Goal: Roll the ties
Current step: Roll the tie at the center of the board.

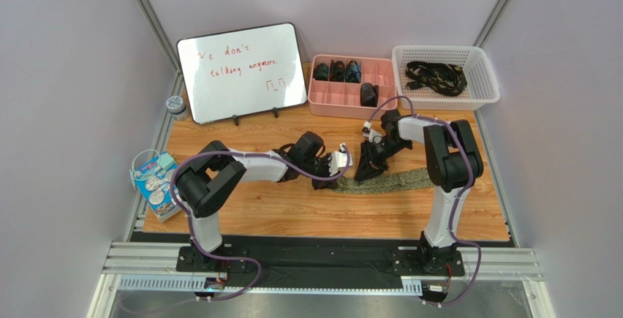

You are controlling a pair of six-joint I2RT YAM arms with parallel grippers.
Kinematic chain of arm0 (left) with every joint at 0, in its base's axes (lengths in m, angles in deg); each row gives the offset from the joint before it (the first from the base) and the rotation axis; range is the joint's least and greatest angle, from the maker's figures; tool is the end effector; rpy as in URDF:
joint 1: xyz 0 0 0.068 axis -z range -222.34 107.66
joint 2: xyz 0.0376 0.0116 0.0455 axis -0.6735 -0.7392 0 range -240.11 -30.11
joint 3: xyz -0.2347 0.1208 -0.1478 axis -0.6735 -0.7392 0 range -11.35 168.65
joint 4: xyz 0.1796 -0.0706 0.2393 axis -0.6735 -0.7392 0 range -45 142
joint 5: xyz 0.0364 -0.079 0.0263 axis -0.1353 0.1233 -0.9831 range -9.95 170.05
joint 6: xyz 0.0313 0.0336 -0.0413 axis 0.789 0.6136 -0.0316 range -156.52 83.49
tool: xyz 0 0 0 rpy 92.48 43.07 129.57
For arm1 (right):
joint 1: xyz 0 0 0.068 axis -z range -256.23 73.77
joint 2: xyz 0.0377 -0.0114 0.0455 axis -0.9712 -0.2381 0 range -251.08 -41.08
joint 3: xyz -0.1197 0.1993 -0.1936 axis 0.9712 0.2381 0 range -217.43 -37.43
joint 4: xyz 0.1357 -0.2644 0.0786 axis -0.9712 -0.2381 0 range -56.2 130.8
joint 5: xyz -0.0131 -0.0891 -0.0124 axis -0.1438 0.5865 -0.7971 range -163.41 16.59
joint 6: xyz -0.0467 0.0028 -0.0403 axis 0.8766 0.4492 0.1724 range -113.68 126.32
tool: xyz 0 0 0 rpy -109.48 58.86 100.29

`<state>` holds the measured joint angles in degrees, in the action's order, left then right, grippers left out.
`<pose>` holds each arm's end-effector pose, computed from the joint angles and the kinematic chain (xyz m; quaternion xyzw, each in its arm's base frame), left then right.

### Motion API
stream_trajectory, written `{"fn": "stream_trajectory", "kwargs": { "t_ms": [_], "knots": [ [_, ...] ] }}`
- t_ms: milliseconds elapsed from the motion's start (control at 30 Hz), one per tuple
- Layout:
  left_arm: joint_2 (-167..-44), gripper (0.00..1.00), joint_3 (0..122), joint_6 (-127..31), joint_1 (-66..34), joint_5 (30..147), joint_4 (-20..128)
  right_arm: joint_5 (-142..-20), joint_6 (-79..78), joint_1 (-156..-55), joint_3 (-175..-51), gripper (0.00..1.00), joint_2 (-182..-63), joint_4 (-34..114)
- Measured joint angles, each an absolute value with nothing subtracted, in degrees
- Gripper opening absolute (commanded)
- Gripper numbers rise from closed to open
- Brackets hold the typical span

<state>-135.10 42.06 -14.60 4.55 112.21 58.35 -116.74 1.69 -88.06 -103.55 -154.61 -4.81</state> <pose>0.2590 -0.3129 0.1248 0.5890 0.6735 -0.3292 0.3018 0.3603 0.1082 0.1004 0.0487 -0.9278 -0.3618 0.0771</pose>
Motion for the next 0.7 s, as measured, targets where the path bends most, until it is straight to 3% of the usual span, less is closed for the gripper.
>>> {"fn": "stream_trajectory", "kwargs": {
  "t_ms": [133,533,700],
  "knots": [
    [-134.97,0.08,42.65,-16.94,4.14,110.22,57.91,-116.68,1.69,-88.08,-104.17,0.25,-155.58,-6.60],
    [-134.77,0.07,46.63,-11.54,4.25,103.44,49.04,-114.07,3.01,-86.36,-113.74,0.61,-157.02,-7.93],
    [-134.05,0.07,46.71,-9.27,5.23,101.87,47.05,-120.81,0.51,-86.20,-110.07,0.58,-154.90,-6.40]
  ]
}}
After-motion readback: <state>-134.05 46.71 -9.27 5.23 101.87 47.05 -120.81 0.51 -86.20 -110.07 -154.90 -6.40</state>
